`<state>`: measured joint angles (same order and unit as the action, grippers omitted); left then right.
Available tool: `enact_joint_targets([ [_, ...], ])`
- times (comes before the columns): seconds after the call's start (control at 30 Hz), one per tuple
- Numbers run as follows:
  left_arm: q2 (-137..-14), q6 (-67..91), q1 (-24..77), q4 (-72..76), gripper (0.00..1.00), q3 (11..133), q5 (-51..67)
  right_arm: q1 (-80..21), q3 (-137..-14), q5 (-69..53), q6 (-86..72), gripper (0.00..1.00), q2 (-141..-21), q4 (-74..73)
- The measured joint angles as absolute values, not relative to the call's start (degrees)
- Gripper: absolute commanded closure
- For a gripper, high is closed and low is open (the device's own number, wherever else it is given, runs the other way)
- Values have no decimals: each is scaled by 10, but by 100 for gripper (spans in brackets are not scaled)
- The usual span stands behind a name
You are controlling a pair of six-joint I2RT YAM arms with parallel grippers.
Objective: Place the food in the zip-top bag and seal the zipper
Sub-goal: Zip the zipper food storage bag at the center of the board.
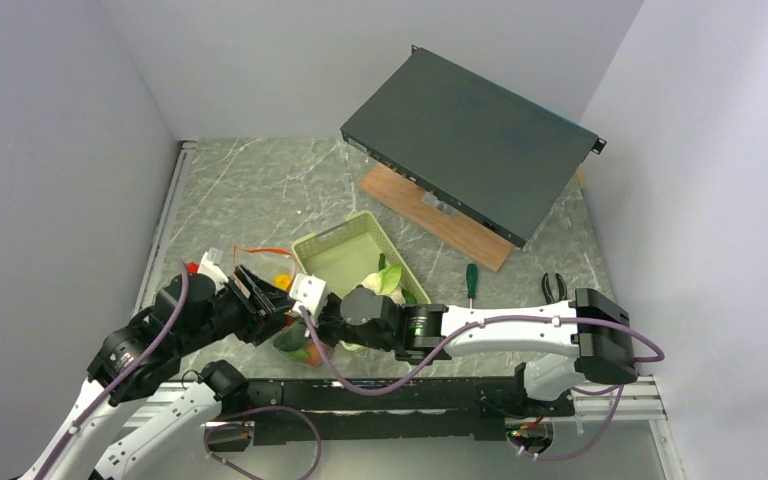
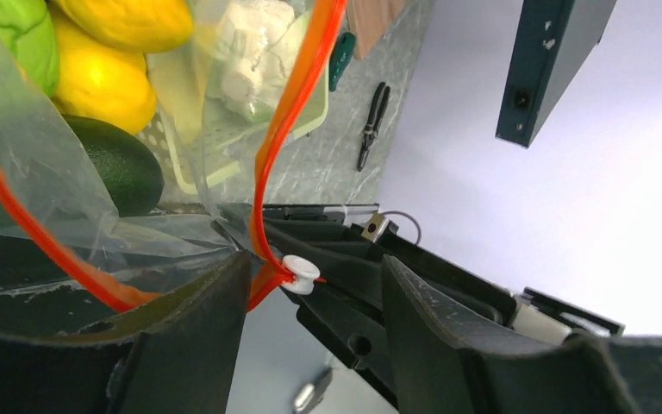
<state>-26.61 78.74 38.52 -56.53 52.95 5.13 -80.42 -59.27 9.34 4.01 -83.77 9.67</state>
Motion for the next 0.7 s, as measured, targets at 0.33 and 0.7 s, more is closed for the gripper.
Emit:
enact_joint_targets([
  [0.33,-272,868,384,-608,42,539,46,-833,-601,163,72,100,-849,92],
  [0.7,-210,888,384,-645,47,593,24,-833,-601,194,74,100,-852,102],
])
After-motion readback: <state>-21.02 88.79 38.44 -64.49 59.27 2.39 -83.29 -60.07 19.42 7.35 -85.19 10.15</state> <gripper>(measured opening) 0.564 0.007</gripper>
